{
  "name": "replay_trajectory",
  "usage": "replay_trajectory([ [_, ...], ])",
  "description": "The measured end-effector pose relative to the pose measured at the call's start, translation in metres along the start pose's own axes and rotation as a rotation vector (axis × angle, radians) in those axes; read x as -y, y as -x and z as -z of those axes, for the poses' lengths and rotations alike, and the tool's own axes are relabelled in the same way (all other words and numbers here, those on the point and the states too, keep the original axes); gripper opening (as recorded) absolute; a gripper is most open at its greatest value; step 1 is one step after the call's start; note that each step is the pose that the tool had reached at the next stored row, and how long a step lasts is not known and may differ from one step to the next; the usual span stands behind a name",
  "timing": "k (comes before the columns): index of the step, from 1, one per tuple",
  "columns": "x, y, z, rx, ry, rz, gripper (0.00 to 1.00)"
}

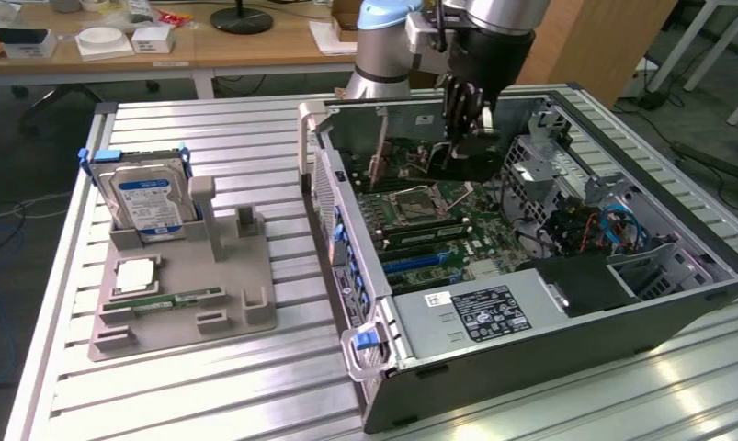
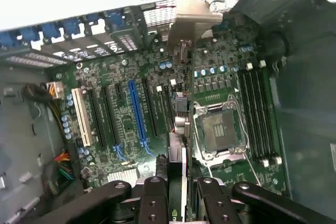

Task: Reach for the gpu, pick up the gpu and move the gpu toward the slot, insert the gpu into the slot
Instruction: 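Insert the gpu into the slot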

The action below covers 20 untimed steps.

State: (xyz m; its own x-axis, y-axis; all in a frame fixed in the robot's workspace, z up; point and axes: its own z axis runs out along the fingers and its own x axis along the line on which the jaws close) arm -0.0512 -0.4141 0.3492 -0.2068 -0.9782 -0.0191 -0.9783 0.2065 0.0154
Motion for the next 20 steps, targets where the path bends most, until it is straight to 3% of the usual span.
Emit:
replay_trajectory([
  [1, 0.0, 0.0, -0.0024, 0.001, 0.0016, 0.065, 0.26],
  [2, 0.0005, -0.002, -0.0049, 0.0011, 0.0021, 0.083, 0.26],
  [6, 0.0009, -0.004, -0.0096, 0.0008, 0.0026, 0.111, 0.26],
  [11, 0.001, -0.004, -0.0128, -0.0007, 0.0044, 0.199, 0.26],
  [15, 0.0016, -0.007, -0.0144, -0.001, 0.0046, 0.221, 0.26],
  [20, 0.0019, -0.009, -0.0194, 0.0002, -0.0074, 0.222, 0.26],
])
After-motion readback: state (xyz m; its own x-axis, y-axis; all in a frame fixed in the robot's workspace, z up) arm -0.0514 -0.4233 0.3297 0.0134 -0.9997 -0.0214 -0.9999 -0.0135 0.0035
